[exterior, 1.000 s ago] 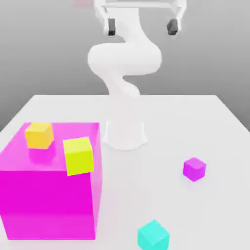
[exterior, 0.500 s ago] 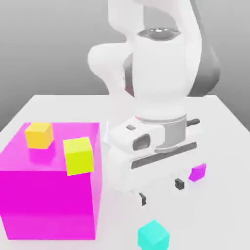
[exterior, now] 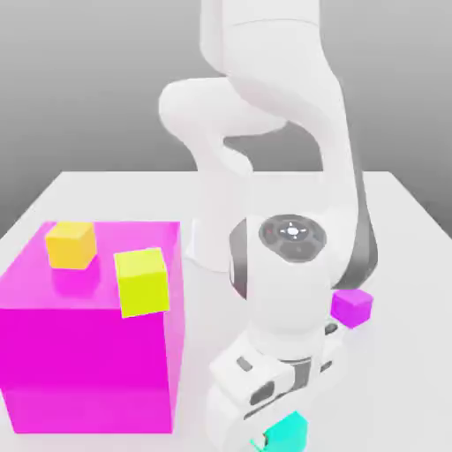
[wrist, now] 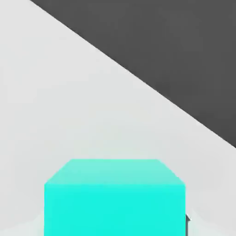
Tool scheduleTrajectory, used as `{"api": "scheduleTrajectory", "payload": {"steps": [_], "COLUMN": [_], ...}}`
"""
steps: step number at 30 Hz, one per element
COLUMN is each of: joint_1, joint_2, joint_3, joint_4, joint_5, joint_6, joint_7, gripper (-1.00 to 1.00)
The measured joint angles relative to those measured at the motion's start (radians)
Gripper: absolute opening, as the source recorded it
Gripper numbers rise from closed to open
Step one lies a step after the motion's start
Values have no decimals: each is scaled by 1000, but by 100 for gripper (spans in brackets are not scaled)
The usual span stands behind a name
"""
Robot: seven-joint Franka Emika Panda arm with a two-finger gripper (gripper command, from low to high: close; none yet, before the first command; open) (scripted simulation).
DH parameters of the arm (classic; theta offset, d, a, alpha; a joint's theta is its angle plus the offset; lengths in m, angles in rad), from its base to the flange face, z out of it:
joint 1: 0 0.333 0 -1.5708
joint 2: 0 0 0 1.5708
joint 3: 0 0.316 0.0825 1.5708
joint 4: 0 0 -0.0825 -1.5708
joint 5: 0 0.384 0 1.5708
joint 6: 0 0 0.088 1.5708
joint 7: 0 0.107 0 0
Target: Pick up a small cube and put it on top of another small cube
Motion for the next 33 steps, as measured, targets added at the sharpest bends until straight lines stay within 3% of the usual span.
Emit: {"api": "scheduleTrajectory", "payload": {"steps": [6,12,21,29,30,33], "joint_1": [22,155,434,421,414,414], "joint_2": [-194,-407,-736,-514,-483,-483], "joint_3": [11,142,238,272,271,271], "joint_4": [-62,-253,-549,-574,-574,-574], "joint_5": [-18,24,88,14,-9,-9], "joint_6": [-134,-159,-186,61,91,91], "joint_7": [-9,-180,-443,-417,-401,-401], "gripper": [-100,-100,-100,-100,100,100]}}
